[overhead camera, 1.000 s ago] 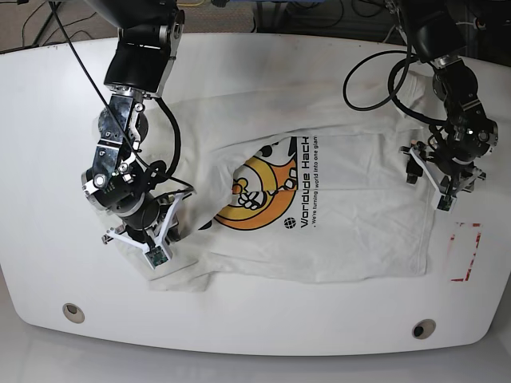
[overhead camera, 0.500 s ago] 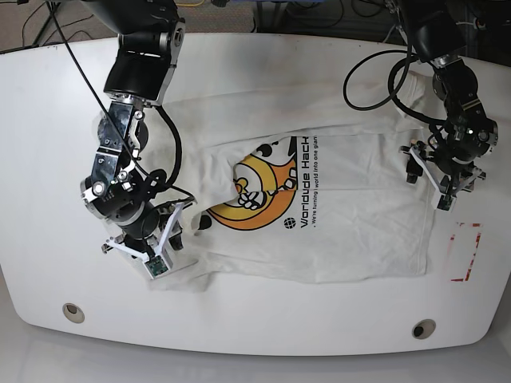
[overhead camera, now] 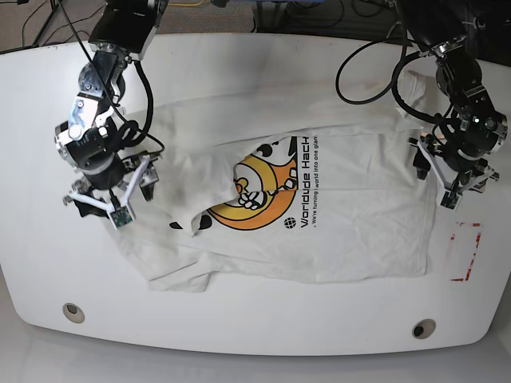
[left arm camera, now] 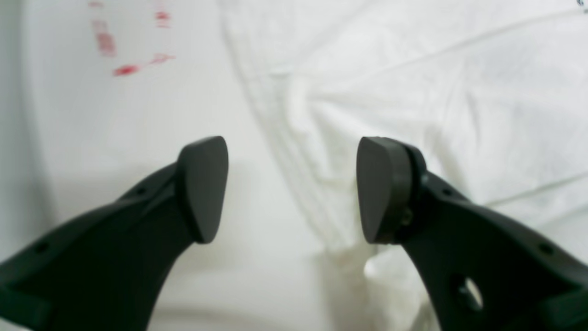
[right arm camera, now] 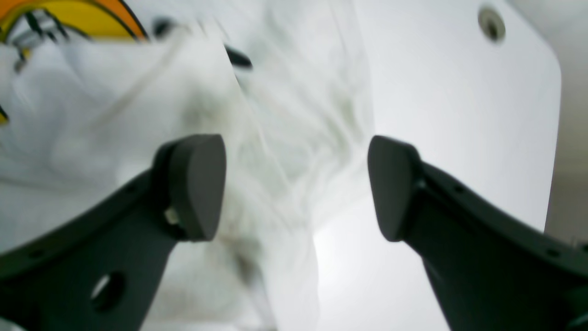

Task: Layout the t-shirt on the table in an organized manner, then fold the t-shirt properly
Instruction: 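Move both grippers to the shoulder edge of the t-shirt and grasp it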

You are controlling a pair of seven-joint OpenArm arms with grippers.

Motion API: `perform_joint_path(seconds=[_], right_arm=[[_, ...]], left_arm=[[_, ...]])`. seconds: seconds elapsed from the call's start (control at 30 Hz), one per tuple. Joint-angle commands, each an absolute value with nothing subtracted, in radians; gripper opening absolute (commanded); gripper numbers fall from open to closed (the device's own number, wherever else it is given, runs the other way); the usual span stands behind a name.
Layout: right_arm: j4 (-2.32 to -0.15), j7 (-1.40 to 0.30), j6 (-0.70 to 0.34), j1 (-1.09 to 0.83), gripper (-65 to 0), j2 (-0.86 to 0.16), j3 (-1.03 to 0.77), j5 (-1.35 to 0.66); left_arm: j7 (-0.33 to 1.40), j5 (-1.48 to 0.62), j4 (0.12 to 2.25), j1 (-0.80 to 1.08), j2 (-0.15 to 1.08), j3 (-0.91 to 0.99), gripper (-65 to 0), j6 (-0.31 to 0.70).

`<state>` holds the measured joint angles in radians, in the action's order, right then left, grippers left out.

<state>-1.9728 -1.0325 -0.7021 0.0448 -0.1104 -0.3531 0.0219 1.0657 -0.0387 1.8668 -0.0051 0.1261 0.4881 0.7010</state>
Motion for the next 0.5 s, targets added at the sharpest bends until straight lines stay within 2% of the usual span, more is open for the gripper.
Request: perform_joint_path(seconds=[0.0,0.23,0.47], right_arm=[[-2.003,-1.013,-0.698,0.012,-17.4,-0.116,-0.417,0.012],[-2.003,-1.013,-0.698,-0.093,-17.6,-0.116,-0.578,0.004],[-2.003,-1.013,-0.698,-0.174,-17.6,-0.113,-0.642,0.002]], left_arm=[[1.092,-0.031,1.923,-0.001,0.108,0.529,-24.2,0.698],[1.164,-0.031,1.937,0.031,0.102,0.610,-24.2,0.698],[1.218,-0.031,1.942,0.091,0.101,0.636,-24.2,0.698]])
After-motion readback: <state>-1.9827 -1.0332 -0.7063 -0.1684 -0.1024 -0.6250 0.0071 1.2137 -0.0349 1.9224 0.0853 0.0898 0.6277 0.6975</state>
